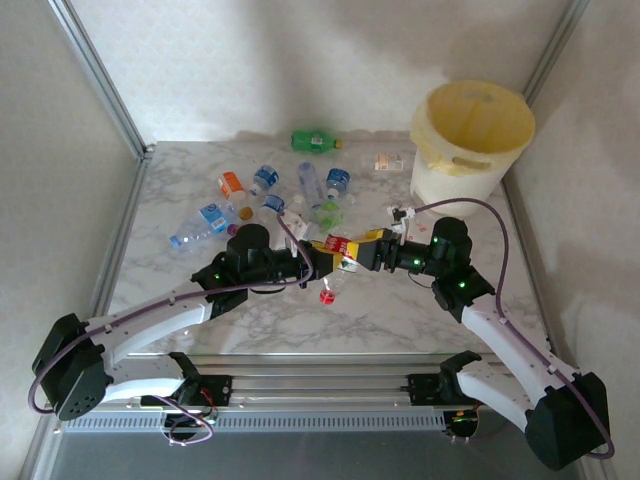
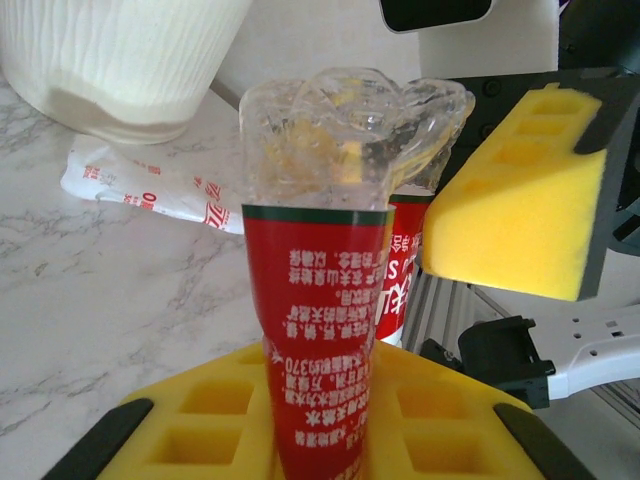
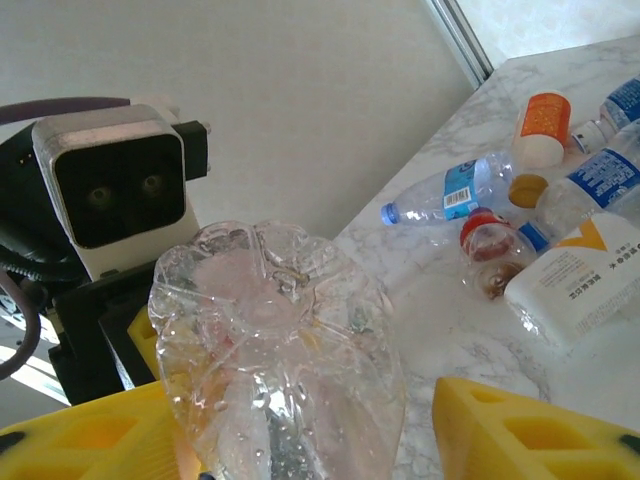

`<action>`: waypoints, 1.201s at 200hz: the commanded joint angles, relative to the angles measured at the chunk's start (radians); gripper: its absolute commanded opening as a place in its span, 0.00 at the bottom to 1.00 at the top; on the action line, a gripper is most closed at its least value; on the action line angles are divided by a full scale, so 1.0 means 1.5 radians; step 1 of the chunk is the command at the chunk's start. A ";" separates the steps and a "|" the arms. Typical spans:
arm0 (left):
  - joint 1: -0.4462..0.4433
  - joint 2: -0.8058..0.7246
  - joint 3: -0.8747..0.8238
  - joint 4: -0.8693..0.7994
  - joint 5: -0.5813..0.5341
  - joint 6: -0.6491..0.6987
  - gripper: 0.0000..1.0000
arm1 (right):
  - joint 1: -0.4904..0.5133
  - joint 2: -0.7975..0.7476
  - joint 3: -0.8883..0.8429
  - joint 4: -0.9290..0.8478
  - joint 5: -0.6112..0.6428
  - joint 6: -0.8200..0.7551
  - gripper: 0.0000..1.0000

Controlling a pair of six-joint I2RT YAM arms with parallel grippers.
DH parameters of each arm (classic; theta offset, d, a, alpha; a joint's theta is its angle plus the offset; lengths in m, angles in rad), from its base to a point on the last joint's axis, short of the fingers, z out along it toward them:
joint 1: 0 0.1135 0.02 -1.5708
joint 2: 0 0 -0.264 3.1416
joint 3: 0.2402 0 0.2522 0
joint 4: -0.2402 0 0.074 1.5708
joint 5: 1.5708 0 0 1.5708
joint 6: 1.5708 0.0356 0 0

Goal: Throw the plastic bottles in the bin

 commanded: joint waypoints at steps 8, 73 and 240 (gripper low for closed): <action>-0.006 0.007 0.026 0.041 0.018 0.014 0.16 | 0.004 0.001 -0.013 0.027 -0.029 0.013 0.50; -0.007 0.016 0.025 0.042 0.011 0.022 0.45 | 0.004 -0.015 -0.006 0.013 -0.035 0.012 0.14; 0.028 -0.331 -0.101 -0.279 -0.491 -0.078 1.00 | 0.003 -0.118 0.203 0.045 0.738 -0.471 0.00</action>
